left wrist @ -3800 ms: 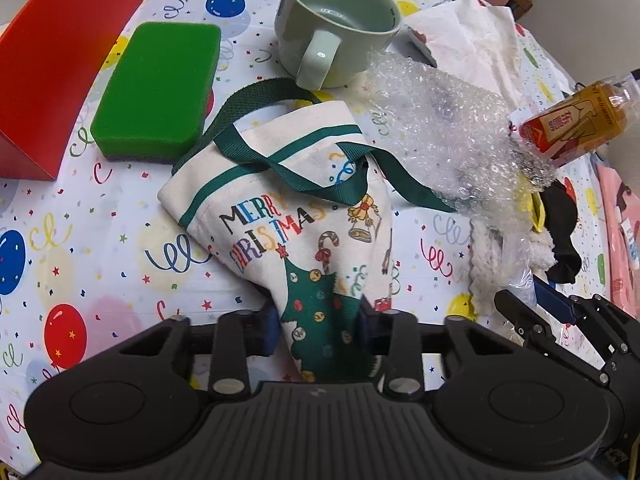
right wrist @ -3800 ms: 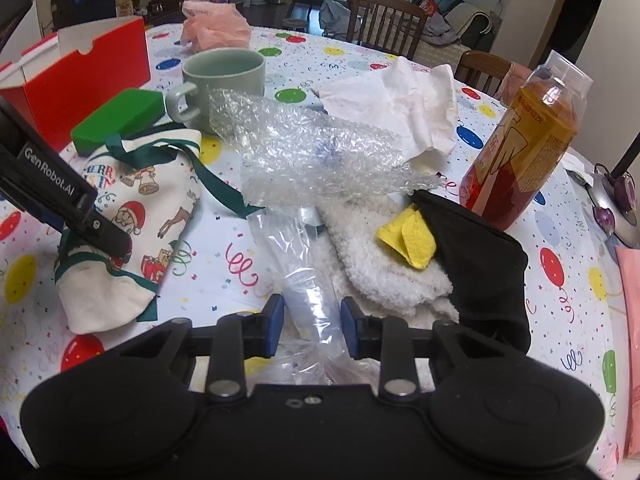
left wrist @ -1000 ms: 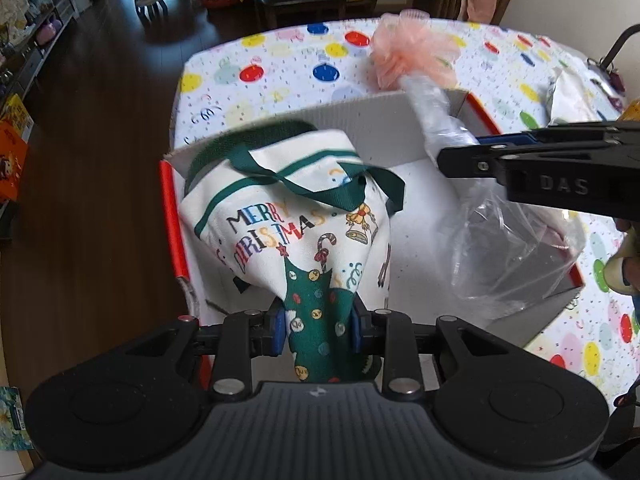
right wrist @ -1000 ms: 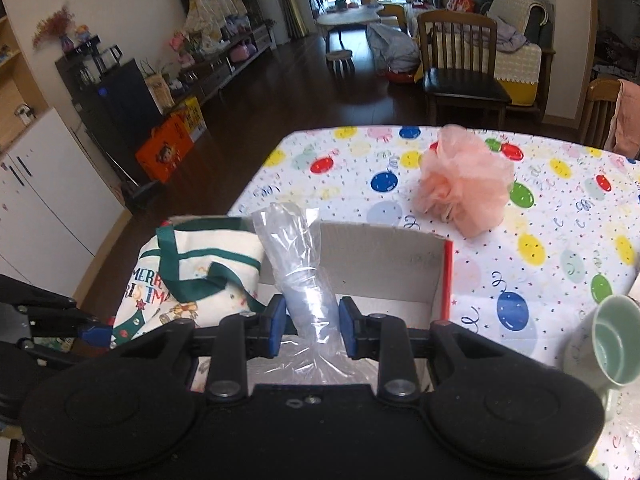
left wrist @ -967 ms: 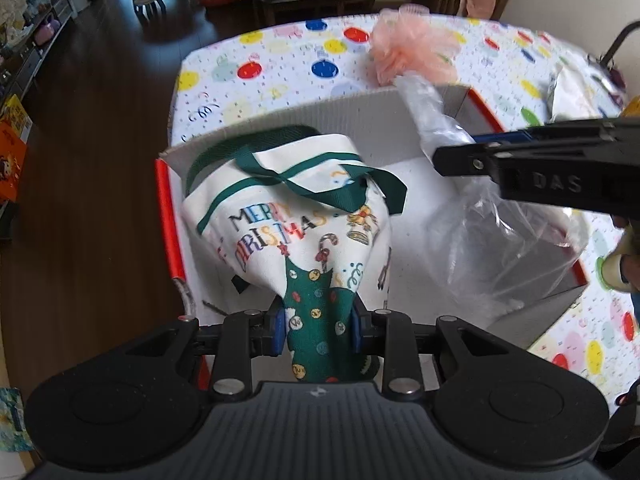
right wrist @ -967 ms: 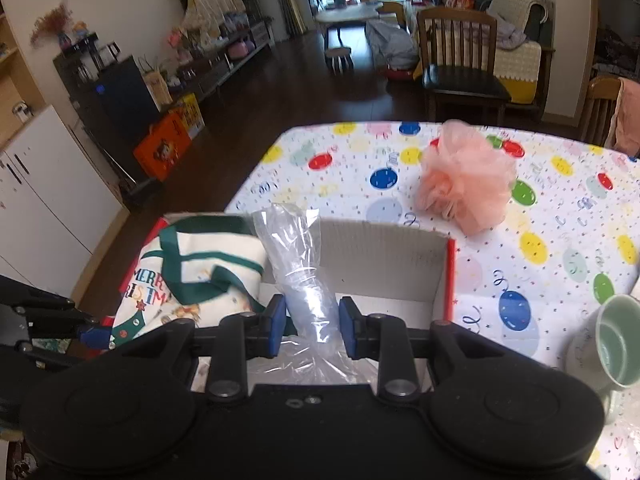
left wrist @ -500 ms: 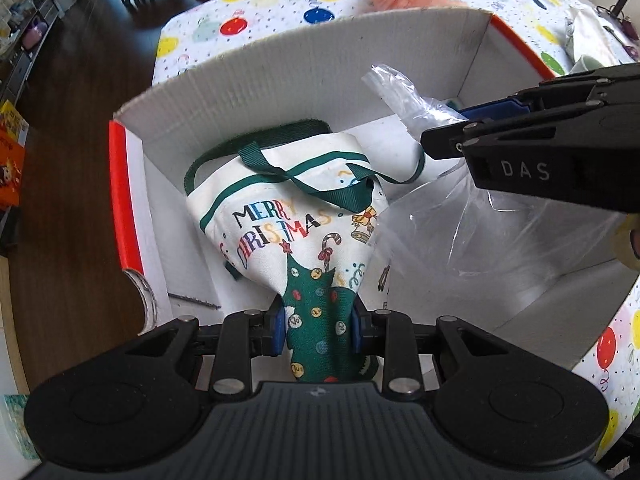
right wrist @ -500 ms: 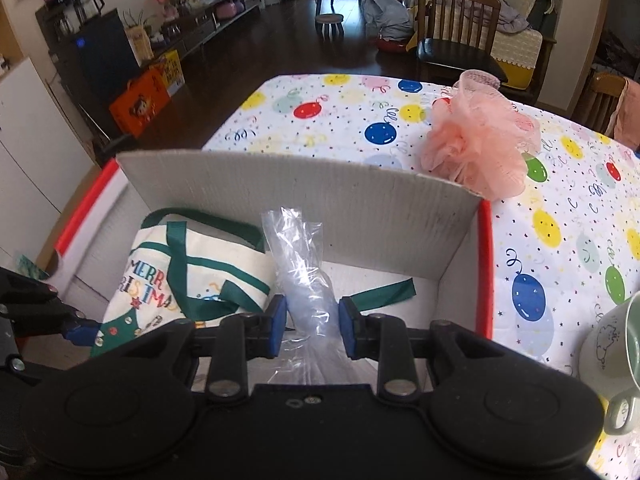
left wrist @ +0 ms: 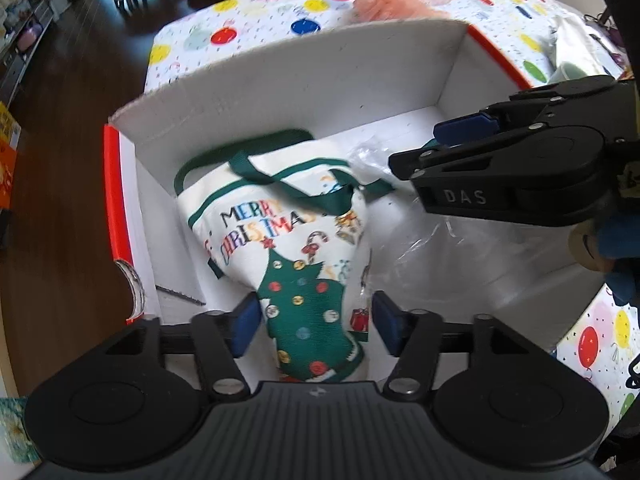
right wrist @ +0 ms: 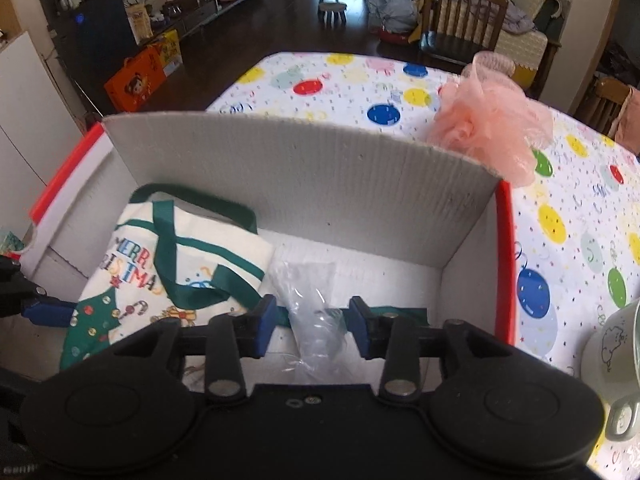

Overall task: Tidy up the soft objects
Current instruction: 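Carry the tote bag and plastic bag into the cardboard box and release both, then move the left gripper to the green sponge and grasp it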

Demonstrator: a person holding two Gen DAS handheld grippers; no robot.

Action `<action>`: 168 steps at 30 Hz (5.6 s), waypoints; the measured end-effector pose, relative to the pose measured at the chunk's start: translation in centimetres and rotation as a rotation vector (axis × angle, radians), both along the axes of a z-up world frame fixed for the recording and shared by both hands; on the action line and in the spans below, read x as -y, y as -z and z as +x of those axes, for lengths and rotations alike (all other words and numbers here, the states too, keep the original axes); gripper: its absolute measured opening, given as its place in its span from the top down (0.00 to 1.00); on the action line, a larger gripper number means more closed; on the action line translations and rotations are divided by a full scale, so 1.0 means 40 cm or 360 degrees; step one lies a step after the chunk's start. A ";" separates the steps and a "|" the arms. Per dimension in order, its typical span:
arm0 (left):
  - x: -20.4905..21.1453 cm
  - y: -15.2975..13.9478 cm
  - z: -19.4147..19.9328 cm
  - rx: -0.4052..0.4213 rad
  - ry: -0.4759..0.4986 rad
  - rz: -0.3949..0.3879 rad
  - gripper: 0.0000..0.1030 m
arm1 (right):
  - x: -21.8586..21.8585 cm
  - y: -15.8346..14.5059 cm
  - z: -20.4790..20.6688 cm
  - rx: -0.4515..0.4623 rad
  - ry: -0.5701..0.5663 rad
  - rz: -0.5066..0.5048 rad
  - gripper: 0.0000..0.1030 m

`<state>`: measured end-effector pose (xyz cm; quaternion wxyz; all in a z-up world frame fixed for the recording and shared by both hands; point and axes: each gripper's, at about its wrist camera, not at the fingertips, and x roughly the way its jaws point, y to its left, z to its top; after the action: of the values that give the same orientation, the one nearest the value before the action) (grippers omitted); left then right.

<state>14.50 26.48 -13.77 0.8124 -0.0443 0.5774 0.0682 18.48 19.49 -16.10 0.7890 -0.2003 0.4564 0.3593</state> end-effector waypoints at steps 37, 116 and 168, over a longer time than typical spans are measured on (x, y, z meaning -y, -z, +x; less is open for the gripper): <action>0.254 -0.293 -0.066 0.0588 0.0054 -0.0137 0.25 | 0.435 -0.391 -0.095 0.0258 0.0061 0.0573 0.28; 0.697 0.152 0.312 0.0437 -0.0547 0.0516 0.16 | 0.794 0.066 0.283 0.0283 -0.0259 0.0057 0.02; 0.694 -0.012 0.181 0.0568 -0.0523 -0.0006 0.63 | 0.999 -0.189 0.221 0.0254 0.0084 0.0592 0.96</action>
<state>21.75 -1.30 -13.31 0.8795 -0.1506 0.4098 0.1895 27.31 -20.46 -8.53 0.8551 -0.0671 0.3234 0.3996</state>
